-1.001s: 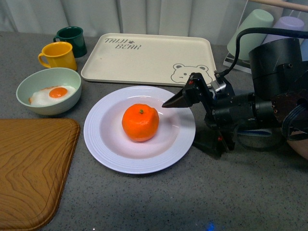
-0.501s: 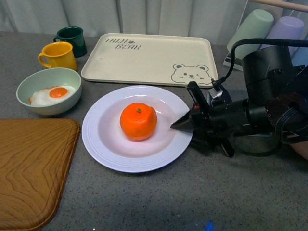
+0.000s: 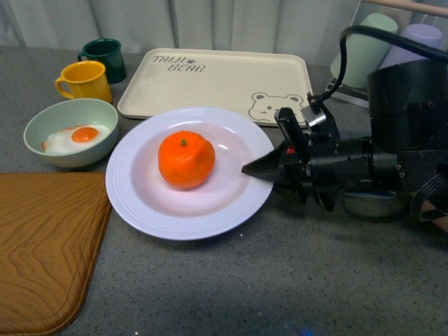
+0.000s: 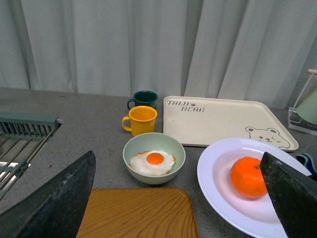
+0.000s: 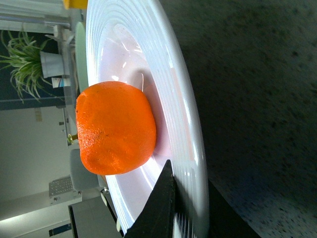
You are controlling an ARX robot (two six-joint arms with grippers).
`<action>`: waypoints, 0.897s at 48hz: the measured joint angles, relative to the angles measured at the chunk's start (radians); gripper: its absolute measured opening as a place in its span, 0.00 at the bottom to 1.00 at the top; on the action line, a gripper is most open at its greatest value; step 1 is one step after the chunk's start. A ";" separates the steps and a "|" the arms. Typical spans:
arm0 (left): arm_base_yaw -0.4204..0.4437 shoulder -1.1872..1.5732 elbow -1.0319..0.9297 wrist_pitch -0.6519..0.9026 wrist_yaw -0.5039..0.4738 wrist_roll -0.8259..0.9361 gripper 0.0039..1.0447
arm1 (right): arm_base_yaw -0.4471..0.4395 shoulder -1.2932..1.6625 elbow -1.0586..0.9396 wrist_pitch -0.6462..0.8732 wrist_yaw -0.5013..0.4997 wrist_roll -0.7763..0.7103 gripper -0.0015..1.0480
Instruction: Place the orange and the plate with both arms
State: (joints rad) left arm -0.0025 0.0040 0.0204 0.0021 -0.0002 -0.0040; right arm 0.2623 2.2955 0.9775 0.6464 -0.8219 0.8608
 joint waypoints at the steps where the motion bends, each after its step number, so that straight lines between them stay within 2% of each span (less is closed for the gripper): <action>1: 0.000 0.000 0.000 0.000 0.000 0.000 0.94 | -0.001 -0.004 0.001 0.006 -0.001 0.001 0.03; 14: 0.000 0.000 0.000 0.000 0.000 0.000 0.94 | -0.014 -0.002 0.141 -0.045 -0.006 0.029 0.03; 20: 0.000 0.000 0.000 0.000 0.000 0.000 0.94 | -0.030 0.076 0.308 -0.086 0.009 0.071 0.03; 32: 0.000 0.000 0.000 0.000 0.000 0.000 0.94 | -0.040 0.300 0.700 -0.295 0.090 0.161 0.03; 43: 0.000 0.000 0.000 0.000 0.000 0.000 0.94 | -0.043 0.405 0.945 -0.446 0.134 0.179 0.03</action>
State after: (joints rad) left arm -0.0025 0.0040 0.0204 0.0017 -0.0002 -0.0040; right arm 0.2192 2.7003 1.9228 0.2001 -0.6884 1.0393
